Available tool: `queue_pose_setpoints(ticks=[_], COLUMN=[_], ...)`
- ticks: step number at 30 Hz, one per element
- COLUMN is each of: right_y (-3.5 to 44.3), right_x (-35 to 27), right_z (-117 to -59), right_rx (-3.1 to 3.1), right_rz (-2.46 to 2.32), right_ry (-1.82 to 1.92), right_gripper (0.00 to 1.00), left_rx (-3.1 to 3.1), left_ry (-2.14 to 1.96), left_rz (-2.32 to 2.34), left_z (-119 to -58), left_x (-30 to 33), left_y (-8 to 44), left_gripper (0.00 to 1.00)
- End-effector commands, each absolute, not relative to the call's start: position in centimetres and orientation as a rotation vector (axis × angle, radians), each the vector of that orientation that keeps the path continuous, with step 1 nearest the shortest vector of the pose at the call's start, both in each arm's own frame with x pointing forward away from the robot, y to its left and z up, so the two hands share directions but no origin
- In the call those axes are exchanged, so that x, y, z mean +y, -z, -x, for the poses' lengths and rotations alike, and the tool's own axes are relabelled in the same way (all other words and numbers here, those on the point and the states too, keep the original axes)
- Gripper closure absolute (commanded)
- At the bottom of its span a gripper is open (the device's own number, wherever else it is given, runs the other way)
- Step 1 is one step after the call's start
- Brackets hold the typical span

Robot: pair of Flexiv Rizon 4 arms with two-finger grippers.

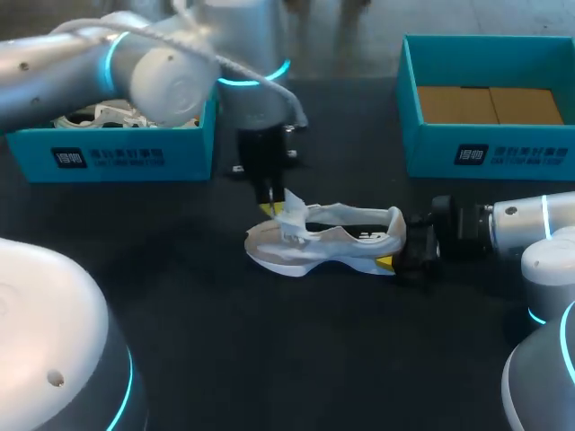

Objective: Take the shoe out of the shoebox, open the shoe tongue, remove and reinsert the insole, then place the shoe into the shoebox

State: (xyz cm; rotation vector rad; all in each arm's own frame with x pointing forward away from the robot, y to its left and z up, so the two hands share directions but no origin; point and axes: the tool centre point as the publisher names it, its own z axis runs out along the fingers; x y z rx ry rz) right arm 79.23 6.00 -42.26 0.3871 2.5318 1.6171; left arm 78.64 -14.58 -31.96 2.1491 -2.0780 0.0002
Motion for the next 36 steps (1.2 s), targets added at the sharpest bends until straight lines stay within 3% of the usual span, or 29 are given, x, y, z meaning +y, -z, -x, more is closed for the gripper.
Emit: queue_pose_setpoints(ticks=[1, 15, 34, 35, 36], right_y=[42.2, 42.2, 42.2, 42.2, 42.2], right_x=[6.1, 6.1, 6.1, 6.1, 6.1], right_z=[-79.2, -79.2, -79.2, -79.2, -79.2], right_rx=[2.536, 2.536, 2.536, 2.536, 2.536], right_rz=[-0.390, -0.390, -0.390, -0.390, -0.390], right_ry=[-1.610, -1.610, -1.610, -1.610, -1.610], right_gripper=[1.00, 1.00, 1.00, 1.00, 1.00], left_rx=[-1.798, -1.747, -1.759, -1.788, -1.799], left_ry=[-0.533, -0.710, -0.734, -0.735, -0.740], left_rz=[-1.828, -1.489, -1.456, -1.453, -1.457], left_z=[-78.8, -78.7, -78.6, -78.3, -78.1], left_x=[-12.9, -11.9, -10.7, -10.7, -10.7], left_y=[33.0, 35.3, 34.7, 34.0, 33.7], left_gripper=[1.00, 1.00, 1.00, 0.67, 0.56])
